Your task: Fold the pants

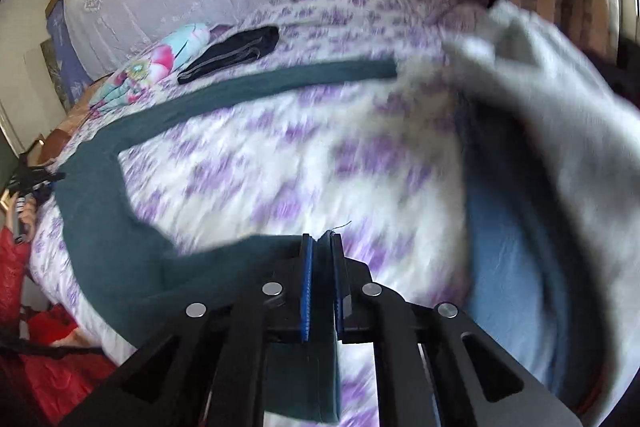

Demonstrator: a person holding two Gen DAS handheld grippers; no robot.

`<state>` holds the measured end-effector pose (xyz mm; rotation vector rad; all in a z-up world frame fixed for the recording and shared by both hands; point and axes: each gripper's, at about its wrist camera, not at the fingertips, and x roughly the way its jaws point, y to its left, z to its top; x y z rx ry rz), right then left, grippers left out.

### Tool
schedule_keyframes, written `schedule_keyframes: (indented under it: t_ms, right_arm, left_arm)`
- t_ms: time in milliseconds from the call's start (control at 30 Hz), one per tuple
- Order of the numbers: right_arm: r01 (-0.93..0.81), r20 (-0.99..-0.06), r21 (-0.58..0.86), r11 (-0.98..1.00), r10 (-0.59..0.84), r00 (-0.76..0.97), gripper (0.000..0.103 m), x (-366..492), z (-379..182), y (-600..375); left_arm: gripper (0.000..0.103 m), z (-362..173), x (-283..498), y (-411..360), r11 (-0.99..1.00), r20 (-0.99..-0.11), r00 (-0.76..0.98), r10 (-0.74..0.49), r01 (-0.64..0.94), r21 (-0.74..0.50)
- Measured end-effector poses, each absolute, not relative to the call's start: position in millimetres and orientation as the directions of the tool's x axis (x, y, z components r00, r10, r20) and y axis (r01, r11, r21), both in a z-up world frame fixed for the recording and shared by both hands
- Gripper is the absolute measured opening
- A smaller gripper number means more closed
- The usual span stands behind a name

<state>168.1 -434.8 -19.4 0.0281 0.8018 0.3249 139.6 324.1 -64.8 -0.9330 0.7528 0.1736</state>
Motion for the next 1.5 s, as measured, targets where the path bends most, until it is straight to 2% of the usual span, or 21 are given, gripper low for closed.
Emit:
schedule_keyframes:
  t_ms: [133, 233, 333, 467, 533, 567, 600, 633, 767, 867, 933, 1067, 1167, 1267, 1333, 1400, 1500]
  right_arm:
    - [-0.212, -0.685, 0.122, 0.970, 0.237, 0.689, 0.009, 225.9, 18.5, -458.7]
    - [-0.224, -0.711, 0.112, 0.968, 0.236, 0.663, 0.009, 262.3, 28.1, -457.9]
    - [-0.241, -0.758, 0.105, 0.965, 0.235, 0.608, 0.009, 269.5, 5.4, -455.4]
    - [-0.234, -0.780, 0.135, 0.963, 0.248, 0.574, 0.009, 236.8, -29.8, -467.0]
    - [-0.212, -0.794, 0.140, 0.967, 0.238, 0.559, 0.010, 221.8, -43.9, -477.1]
    - [-0.202, -0.801, 0.140, 0.969, 0.231, 0.552, 0.015, 218.0, -49.4, -480.1]
    - [-0.206, -0.803, 0.150, 0.967, 0.241, 0.544, 0.028, 213.4, -53.3, -483.7]
    - [-0.211, -0.797, 0.153, 0.965, 0.247, 0.551, 0.033, 208.3, -51.8, -486.5]
    - [-0.138, -0.741, 0.146, 0.980, 0.201, 0.641, 0.041, 193.0, -19.8, -494.3]
    - [-0.170, -0.707, 0.164, 0.972, 0.237, 0.667, 0.041, 184.2, 1.2, -482.6]
    - [-0.236, -0.713, 0.142, 0.961, 0.265, 0.649, 0.041, 176.3, 3.8, -461.9]
    - [-0.238, -0.719, 0.312, 0.920, 0.392, 0.573, 0.041, 175.3, -15.0, -449.3]
    - [-0.210, -0.717, 0.179, 0.961, 0.274, 0.641, 0.043, 188.6, -6.8, -443.8]
    - [-0.245, -0.724, 0.215, 0.945, 0.323, 0.610, 0.043, 207.0, -4.6, -430.6]
    - [-0.305, -0.741, 0.170, 0.937, 0.326, 0.588, 0.043, 218.2, -8.1, -403.6]
    - [-0.369, -0.752, 0.159, 0.916, 0.355, 0.556, 0.043, 223.8, -15.2, -377.0]
    - [-0.448, -0.772, 0.126, 0.885, 0.371, 0.516, 0.044, 217.2, -28.1, -344.9]
  left_arm:
    - [0.009, -39.4, 111.3, 324.7, 0.585, -0.598, 0.786, -0.160, -0.412, -0.698]
    - [0.009, -27.6, 88.8, 317.5, 0.583, -0.571, 0.806, -0.155, -0.392, -0.711]
    - [0.009, -33.5, 76.1, 311.1, 0.594, -0.586, 0.798, -0.141, -0.406, -0.695]
    - [0.010, -73.0, 70.6, 308.3, 0.569, -0.644, 0.733, -0.219, -0.440, -0.694]
    - [0.011, -85.8, 69.7, 309.3, 0.555, -0.645, 0.726, -0.241, -0.442, -0.705]
    - [0.011, -91.2, 68.7, 311.4, 0.535, -0.630, 0.733, -0.256, -0.435, -0.724]
    - [0.012, -92.7, 67.5, 312.8, 0.524, -0.618, 0.740, -0.265, -0.428, -0.737]
    - [0.013, -91.9, 66.7, 314.0, 0.519, -0.609, 0.744, -0.275, -0.419, -0.746]
    - [0.022, -83.9, 63.6, 313.3, 0.544, -0.625, 0.734, -0.265, -0.422, -0.725]
    - [0.034, -70.4, 51.5, 312.4, 0.582, -0.643, 0.735, -0.215, -0.432, -0.688]
    - [0.034, -66.1, 42.0, 309.7, 0.592, -0.646, 0.736, -0.202, -0.433, -0.679]
    - [0.034, -65.6, 32.1, 292.4, 0.619, -0.641, 0.728, -0.242, -0.393, -0.680]
    - [0.034, -54.2, 40.5, 266.2, 0.703, -0.665, 0.706, -0.243, -0.343, -0.622]
    - [0.034, -36.8, 52.5, 236.1, 0.782, -0.665, 0.699, -0.263, -0.249, -0.571]
    - [0.037, -28.6, 63.5, 215.1, 0.822, -0.664, 0.695, -0.275, -0.188, -0.538]
    - [0.044, -29.4, 77.8, 195.4, 0.835, -0.670, 0.675, -0.308, -0.145, -0.530]
    - [0.044, -42.9, 97.9, 166.2, 0.837, -0.692, 0.616, -0.377, -0.093, -0.540]
